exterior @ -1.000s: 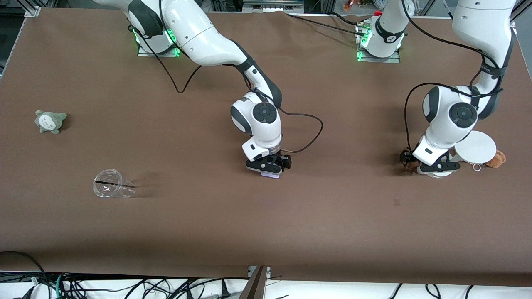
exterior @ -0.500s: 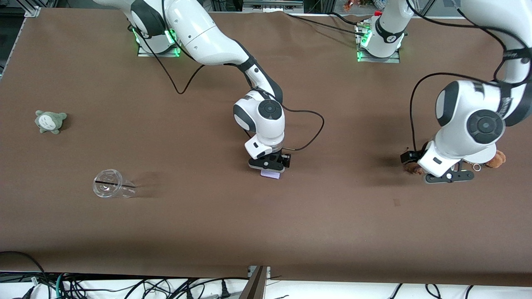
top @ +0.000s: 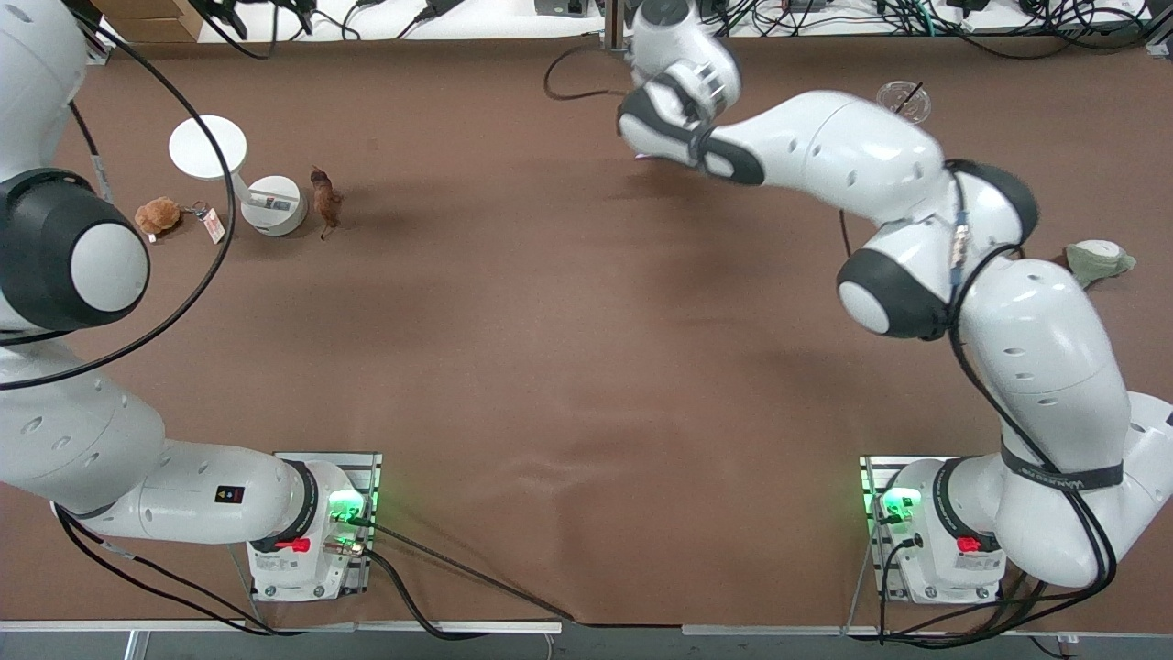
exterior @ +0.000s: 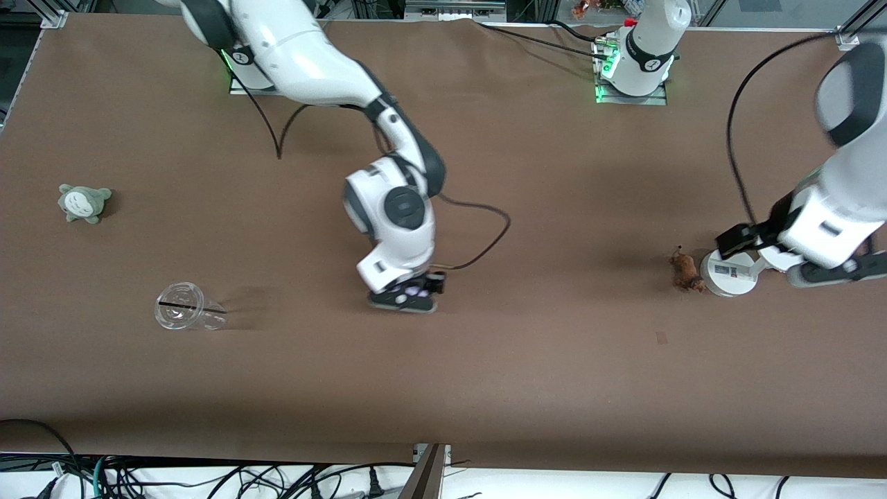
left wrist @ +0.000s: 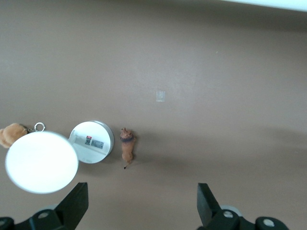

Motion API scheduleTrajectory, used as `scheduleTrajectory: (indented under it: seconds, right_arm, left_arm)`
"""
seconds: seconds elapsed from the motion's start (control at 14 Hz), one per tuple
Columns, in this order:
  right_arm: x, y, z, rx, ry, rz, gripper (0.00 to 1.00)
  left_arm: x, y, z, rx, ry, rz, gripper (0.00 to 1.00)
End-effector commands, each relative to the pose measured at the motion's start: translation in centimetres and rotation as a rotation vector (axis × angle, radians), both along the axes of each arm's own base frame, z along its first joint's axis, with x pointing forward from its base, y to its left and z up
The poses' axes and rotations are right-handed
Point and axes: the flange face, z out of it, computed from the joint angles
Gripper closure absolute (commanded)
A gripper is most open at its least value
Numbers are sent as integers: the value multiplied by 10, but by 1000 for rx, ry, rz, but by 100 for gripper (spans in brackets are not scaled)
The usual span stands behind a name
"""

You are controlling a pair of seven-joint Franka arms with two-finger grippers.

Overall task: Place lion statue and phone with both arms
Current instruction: 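Lift the phone with the right gripper while the left gripper releases the lion, then carry the phone beside the glass cup and lower it with the right gripper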

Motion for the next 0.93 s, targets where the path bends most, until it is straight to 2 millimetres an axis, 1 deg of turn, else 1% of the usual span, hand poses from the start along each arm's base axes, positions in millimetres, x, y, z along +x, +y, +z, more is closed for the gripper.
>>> scheduleTrajectory:
  seconds: [0.0, 0.14, 0.21, 0.29, 0.36, 0.43, 0.5, 0.57, 0.71, 0.79, 0.86]
  right_arm:
    - [-2, -81, 19, 3, 88, 54, 39]
    - [-1, -133, 10, 25, 67, 61, 39]
    - [-3, -156, -3, 25, 63, 59, 39]
    - [-5, -172, -14, 29, 52, 52, 39]
    - [-10, -184, -28, 32, 40, 38, 39]
    - [-17, -191, -40, 41, 24, 29, 39]
    - [-21, -202, -52, 52, 10, 11, 39]
    - [-23, -212, -58, 55, -2, 1, 39]
    - [-21, -220, -61, 59, -4, -7, 39]
    - [-19, -226, -62, 65, -3, -16, 39]
    - [-16, -238, -66, 68, -3, -5, 39]
  left_arm:
    - [-22, 11, 34, -46, 21, 25, 0]
    - [-33, 33, 50, -124, 13, 73, 0]
    - [-35, 44, 47, -129, 24, 94, 0]
    - [-38, 49, 43, -128, 49, 99, 0]
    - [-40, 52, 36, -121, 75, 102, 0]
    - [-42, 55, 27, -121, 98, 102, 0]
    - [-47, 57, 32, -118, 95, 92, 0]
    - [-50, 57, 31, -104, 107, 79, 0]
    - [-55, 65, 31, -97, 114, 57, 0]
    - [-57, 67, 29, -78, 121, 41, 0]
    - [-57, 61, 28, -62, 124, 26, 0]
